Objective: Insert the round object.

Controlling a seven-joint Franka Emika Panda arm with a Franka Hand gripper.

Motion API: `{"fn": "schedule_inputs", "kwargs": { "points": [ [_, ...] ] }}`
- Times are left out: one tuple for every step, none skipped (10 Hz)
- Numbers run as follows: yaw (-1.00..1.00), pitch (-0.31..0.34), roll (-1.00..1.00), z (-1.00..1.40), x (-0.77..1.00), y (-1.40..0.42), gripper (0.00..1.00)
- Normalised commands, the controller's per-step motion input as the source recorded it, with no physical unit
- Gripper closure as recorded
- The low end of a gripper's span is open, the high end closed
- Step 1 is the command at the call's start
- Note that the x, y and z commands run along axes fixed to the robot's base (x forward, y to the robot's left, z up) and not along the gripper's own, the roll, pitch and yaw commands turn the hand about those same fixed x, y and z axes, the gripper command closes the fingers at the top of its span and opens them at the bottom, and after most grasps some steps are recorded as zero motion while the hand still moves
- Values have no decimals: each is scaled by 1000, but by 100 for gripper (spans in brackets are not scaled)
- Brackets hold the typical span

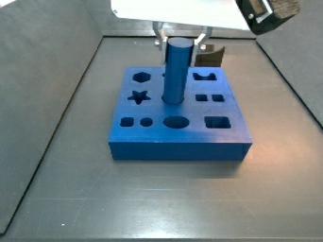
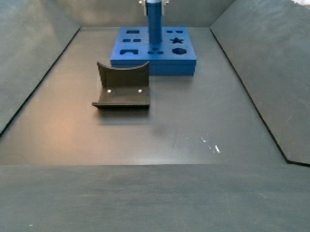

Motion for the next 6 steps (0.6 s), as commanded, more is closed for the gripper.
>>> {"fn": "schedule_inputs", "kwargs": {
  "points": [
    [0, 50, 130, -154, 94, 209, 100],
    [0, 23, 59, -166, 74, 151, 100],
    [0, -10, 0, -254, 0, 71, 100],
    [0, -66, -80, -306, 0, 23, 100],
    [0, -53, -146, -111, 0, 86, 100],
    [0, 0, 0, 0, 0, 0, 100]
  ]
}}
